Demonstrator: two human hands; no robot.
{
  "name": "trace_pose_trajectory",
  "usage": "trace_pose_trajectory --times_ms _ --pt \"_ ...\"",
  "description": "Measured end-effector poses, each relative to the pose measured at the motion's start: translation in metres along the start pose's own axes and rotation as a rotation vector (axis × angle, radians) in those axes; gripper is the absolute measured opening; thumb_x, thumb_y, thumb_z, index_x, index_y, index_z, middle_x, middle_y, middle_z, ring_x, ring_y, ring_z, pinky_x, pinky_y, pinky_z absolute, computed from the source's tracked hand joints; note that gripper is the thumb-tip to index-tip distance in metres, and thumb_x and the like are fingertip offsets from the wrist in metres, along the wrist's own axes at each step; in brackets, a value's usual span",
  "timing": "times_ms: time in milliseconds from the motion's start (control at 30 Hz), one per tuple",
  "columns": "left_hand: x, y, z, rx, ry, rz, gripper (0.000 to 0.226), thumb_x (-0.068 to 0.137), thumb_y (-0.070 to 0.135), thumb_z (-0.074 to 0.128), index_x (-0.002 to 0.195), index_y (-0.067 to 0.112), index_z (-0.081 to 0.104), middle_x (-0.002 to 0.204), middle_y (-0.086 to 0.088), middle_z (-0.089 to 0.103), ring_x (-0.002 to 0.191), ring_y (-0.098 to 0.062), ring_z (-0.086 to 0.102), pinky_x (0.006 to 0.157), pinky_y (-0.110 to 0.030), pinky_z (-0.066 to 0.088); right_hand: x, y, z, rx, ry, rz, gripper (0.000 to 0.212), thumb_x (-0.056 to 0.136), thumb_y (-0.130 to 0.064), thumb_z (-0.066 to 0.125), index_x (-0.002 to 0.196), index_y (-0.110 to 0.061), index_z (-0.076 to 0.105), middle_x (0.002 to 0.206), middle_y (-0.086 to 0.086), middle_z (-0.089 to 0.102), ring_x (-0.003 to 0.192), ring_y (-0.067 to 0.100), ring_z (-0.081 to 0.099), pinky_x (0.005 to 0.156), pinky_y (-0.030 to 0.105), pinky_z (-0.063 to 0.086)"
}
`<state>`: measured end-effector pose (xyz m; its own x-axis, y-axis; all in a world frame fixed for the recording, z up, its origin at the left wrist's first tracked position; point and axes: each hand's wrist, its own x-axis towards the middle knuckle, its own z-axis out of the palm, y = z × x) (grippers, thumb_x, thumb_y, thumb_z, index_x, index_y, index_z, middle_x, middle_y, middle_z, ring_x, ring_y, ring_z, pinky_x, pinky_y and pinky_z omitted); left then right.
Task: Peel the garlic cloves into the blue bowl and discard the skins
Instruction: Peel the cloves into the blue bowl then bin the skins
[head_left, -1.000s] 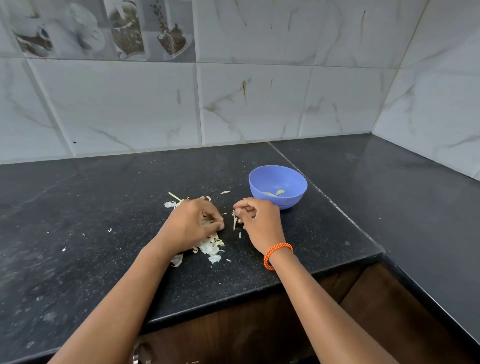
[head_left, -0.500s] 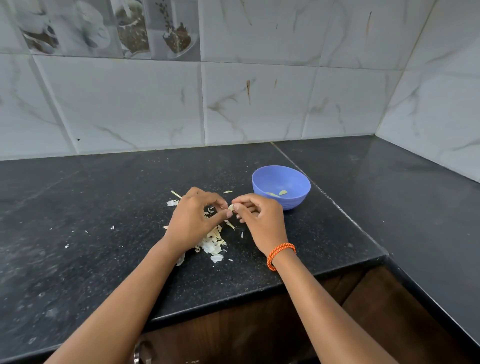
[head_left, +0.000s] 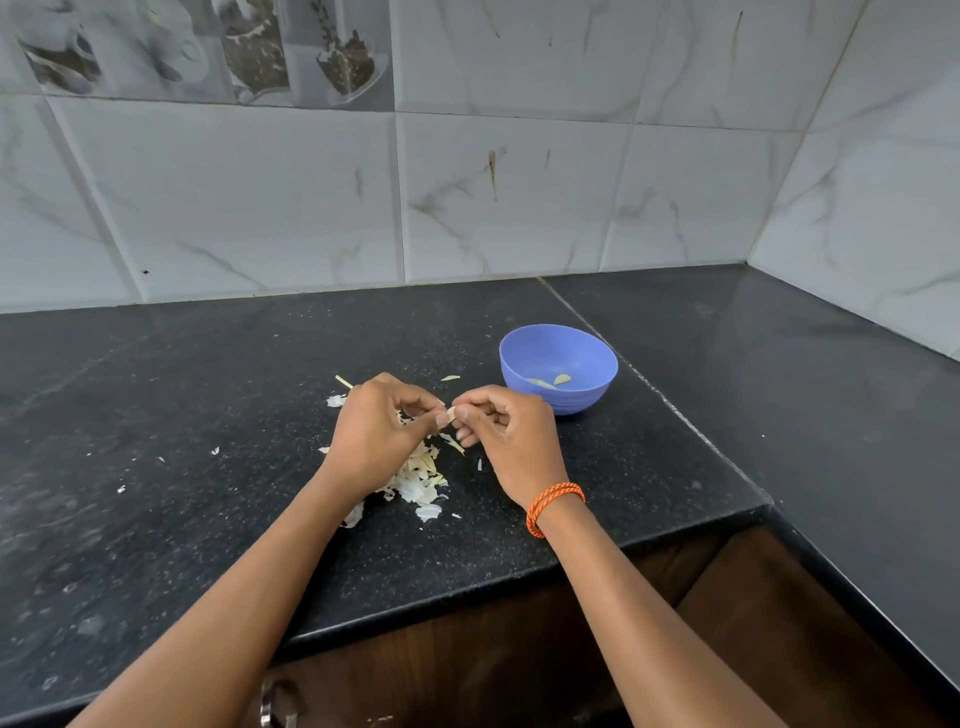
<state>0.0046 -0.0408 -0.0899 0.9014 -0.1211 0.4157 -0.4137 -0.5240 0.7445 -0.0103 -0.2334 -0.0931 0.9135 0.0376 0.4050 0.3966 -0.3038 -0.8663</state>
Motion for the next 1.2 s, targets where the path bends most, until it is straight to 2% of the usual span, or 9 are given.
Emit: trace_pose_trajectory --times_ms 267,433,500,633,800,867,967,1100,1200 --pt "0.000 0.000 0.007 0.037 0.030 0.034 0.007 0.096 0.026 0.081 0.096 0.033 0.082 0.093 0.009 0.075 0.097 -0.003 0.062 0.085 -0.035 0.053 0.002 0.002 -0.006 0.125 0.036 0.046 0.011 0.100 -0.002 0.068 0.103 -0.002 0.078 0.082 0.010 0.079 0.074 0.023 0.077 0.072 0.034 0.066" --pt "0.000 -0.001 0.006 0.118 -0.010 0.154 0.038 0.096 0.001 0.074 0.115 0.032 0.083 0.101 0.022 0.077 0.110 -0.003 0.057 0.093 -0.027 0.048 0.003 0.003 -0.004 0.062 0.078 0.031 0.015 0.098 -0.001 0.069 0.108 -0.008 0.077 0.081 0.004 0.079 0.073 0.018 0.077 0.073 0.034 0.066" --pt "0.002 -0.005 0.004 0.179 -0.002 0.167 0.039 0.094 0.000 0.076 0.110 0.035 0.085 0.103 0.026 0.077 0.111 -0.009 0.057 0.094 -0.028 0.047 0.003 0.005 -0.002 -0.074 0.081 -0.004 0.014 0.095 -0.002 0.071 0.101 -0.009 0.081 0.081 0.000 0.078 0.071 0.011 0.075 0.071 0.028 0.064" --pt "0.003 -0.011 0.003 0.241 -0.022 0.170 0.025 0.087 0.012 0.088 0.094 0.036 0.086 0.095 0.030 0.075 0.108 -0.012 0.056 0.094 -0.038 0.050 0.006 0.005 0.003 -0.285 -0.066 0.006 0.008 0.091 -0.010 0.076 0.095 -0.015 0.082 0.082 -0.003 0.077 0.070 0.009 0.072 0.071 0.034 0.063" --pt "0.001 -0.016 0.002 0.298 -0.081 0.203 0.038 0.088 -0.001 0.076 0.105 0.032 0.087 0.104 0.026 0.079 0.112 -0.017 0.054 0.097 -0.043 0.051 0.013 -0.007 -0.004 -0.436 -0.190 0.014 0.007 0.097 -0.013 0.075 0.094 -0.017 0.079 0.081 -0.003 0.074 0.067 0.008 0.067 0.072 0.035 0.061" --pt "-0.001 -0.015 0.002 0.313 -0.099 0.203 0.046 0.085 -0.003 0.066 0.103 0.035 0.087 0.105 0.027 0.078 0.113 -0.017 0.053 0.097 -0.042 0.051 0.019 -0.015 -0.008 -0.536 -0.237 -0.007 0.009 0.100 -0.012 0.071 0.095 -0.017 0.077 0.078 -0.005 0.068 0.068 0.008 0.062 0.071 0.033 0.056" --pt "0.000 -0.016 -0.002 0.301 -0.051 0.192 0.047 0.076 0.004 0.053 0.079 0.039 0.085 0.092 0.032 0.076 0.105 -0.015 0.051 0.091 -0.038 0.050 0.021 -0.024 -0.009 -0.613 -0.209 -0.044 0.009 0.102 -0.011 0.067 0.099 -0.014 0.075 0.074 -0.013 0.055 0.069 0.002 0.052 0.064 0.019 0.041" --pt "0.000 -0.014 -0.002 0.302 -0.023 0.165 0.045 0.079 -0.005 0.064 0.065 0.035 0.079 0.086 0.029 0.075 0.103 -0.014 0.052 0.088 -0.039 0.049 0.017 -0.018 -0.010 -0.648 -0.251 -0.040 0.009 0.102 -0.012 0.066 0.101 -0.014 0.075 0.076 -0.011 0.056 0.068 0.003 0.052 0.069 0.024 0.041" --pt "-0.001 -0.011 -0.003 0.255 0.014 0.113 0.045 0.085 -0.005 0.067 0.066 0.035 0.076 0.086 0.023 0.076 0.106 -0.011 0.052 0.090 -0.025 0.043 0.018 -0.026 -0.012 -0.661 -0.265 -0.084 0.010 0.102 -0.012 0.065 0.099 -0.014 0.075 0.084 -0.005 0.063 0.075 0.009 0.055 0.072 0.027 0.041"
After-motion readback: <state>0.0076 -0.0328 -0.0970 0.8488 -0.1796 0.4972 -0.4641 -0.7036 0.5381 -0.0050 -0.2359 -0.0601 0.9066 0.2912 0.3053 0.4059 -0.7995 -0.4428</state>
